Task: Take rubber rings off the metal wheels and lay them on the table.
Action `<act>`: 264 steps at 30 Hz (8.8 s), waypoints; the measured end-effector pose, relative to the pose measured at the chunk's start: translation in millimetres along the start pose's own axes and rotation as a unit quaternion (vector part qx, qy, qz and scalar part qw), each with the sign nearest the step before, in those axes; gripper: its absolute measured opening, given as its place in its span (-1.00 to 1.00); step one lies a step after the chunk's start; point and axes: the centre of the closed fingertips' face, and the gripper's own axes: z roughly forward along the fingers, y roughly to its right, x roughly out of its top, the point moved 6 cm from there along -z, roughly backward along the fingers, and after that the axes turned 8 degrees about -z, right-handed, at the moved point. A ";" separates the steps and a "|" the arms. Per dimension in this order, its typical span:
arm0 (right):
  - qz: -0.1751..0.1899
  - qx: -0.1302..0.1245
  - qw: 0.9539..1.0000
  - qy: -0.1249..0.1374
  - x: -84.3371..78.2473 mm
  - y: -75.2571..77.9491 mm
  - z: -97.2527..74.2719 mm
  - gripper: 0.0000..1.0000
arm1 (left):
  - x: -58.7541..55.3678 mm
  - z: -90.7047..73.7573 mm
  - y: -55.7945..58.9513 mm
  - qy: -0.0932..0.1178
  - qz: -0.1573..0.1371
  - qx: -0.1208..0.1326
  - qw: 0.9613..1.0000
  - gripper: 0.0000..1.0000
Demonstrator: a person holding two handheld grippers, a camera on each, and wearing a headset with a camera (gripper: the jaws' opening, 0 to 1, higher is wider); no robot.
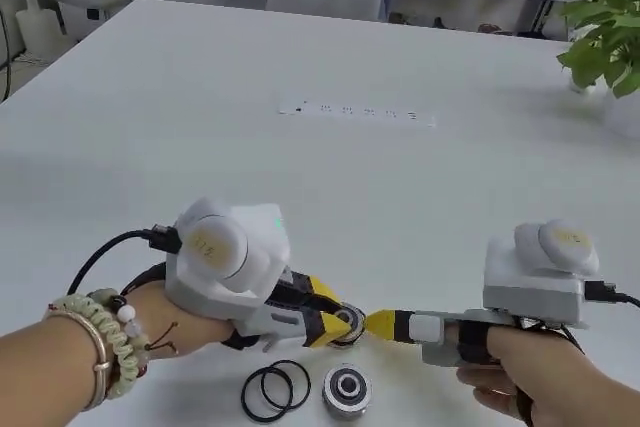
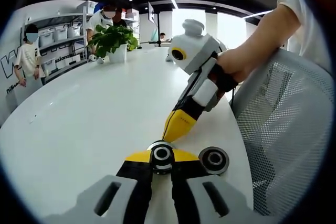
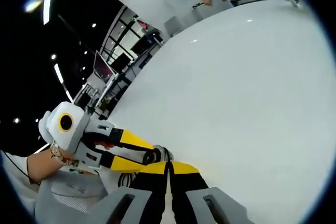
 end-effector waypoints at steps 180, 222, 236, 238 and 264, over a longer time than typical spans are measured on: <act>-0.145 -0.004 0.989 -0.029 26.7 -22.0 -8.2 -1.00 | 1.4 -1.6 2.0 -0.016 0.005 -0.005 1.000 -0.85; -0.120 -0.009 0.993 0.020 44.4 -17.4 -21.0 -1.00 | 33.6 -28.3 -4.4 -0.020 0.001 -0.002 1.000 -0.31; -0.101 -0.014 0.993 0.054 55.7 -16.2 -32.8 -1.00 | 67.9 -63.4 0.7 -0.001 -0.008 -0.013 1.000 0.18; -0.100 -0.014 0.993 0.057 56.1 -17.3 -34.3 -1.00 | 72.7 -71.1 2.3 0.007 -0.001 -0.008 1.000 0.26; -0.094 -0.009 0.993 0.072 59.1 -17.7 -42.2 -1.00 | 59.1 -172.9 17.9 0.037 -0.003 0.088 0.995 0.62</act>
